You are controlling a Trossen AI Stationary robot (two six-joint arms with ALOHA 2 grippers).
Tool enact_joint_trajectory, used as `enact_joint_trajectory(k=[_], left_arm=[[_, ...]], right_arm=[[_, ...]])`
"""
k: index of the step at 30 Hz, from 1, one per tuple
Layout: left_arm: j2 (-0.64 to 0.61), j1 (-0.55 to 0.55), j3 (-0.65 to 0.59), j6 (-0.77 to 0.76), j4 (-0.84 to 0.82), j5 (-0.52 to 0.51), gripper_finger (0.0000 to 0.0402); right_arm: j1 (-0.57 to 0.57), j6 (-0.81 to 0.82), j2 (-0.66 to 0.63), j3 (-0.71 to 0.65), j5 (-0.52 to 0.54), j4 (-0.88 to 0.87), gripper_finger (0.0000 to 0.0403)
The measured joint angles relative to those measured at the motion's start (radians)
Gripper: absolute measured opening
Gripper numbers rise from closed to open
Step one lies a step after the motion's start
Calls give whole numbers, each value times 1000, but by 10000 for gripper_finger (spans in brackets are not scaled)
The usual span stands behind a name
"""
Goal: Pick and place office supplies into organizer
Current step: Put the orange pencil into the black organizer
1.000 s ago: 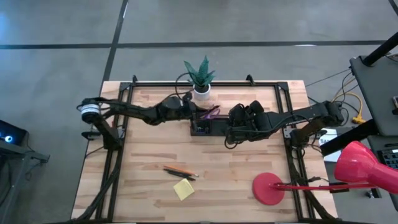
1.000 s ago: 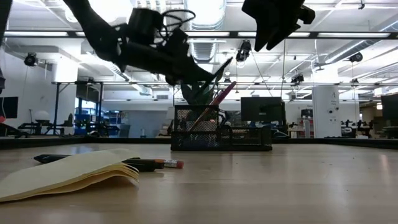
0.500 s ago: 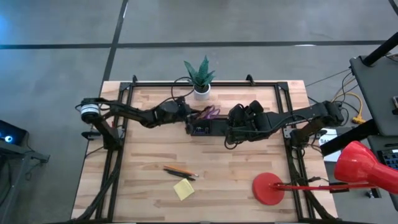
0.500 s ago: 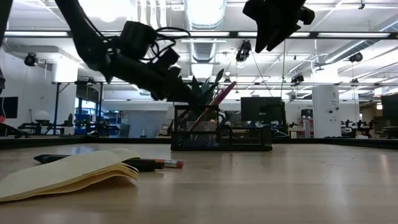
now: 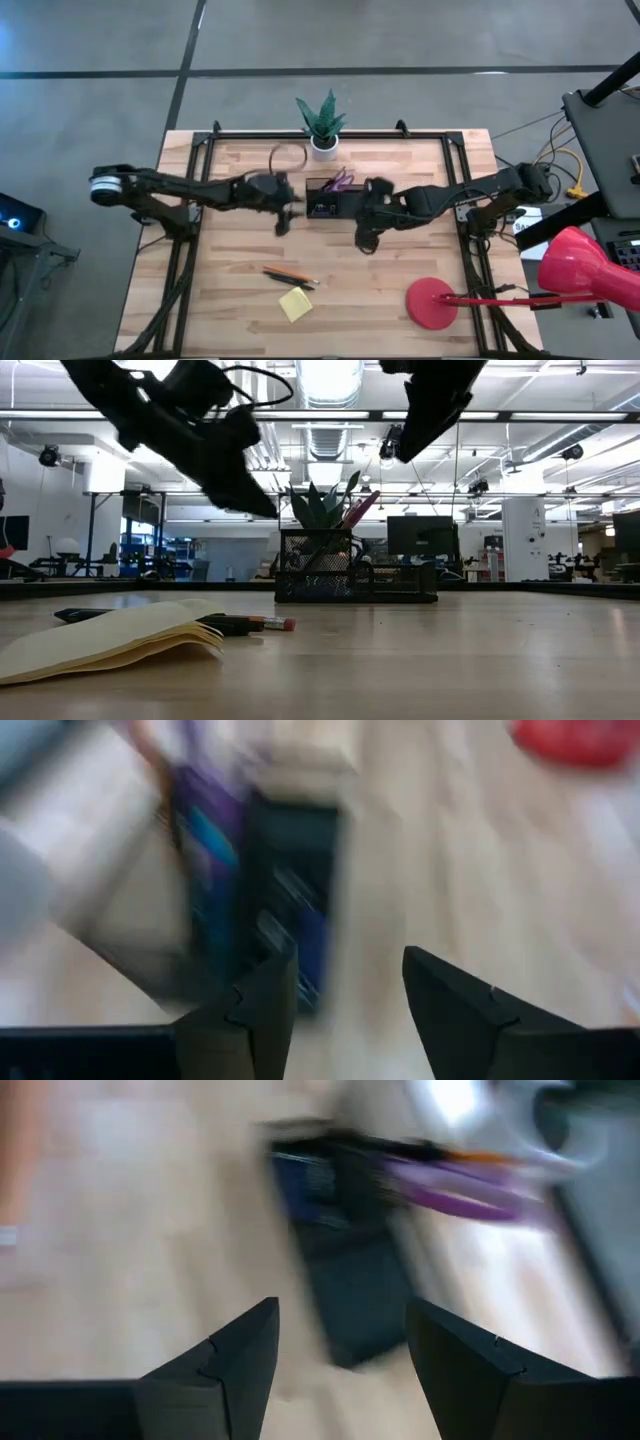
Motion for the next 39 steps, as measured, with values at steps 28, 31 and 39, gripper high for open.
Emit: enact_joint_trajectory(k=[28, 31, 39], left_arm=[[-83, -496, -84, -287, -481, -23, 18], [-64, -515, -100, -293, -468, -45, 15], [-59, -526, -130, -313, -392, -103, 1]], right_arm=[[66, 60, 97, -70, -150, 215, 151], [73, 65, 143, -55, -152, 219, 145], [100, 100, 183, -40, -148, 214, 149]])
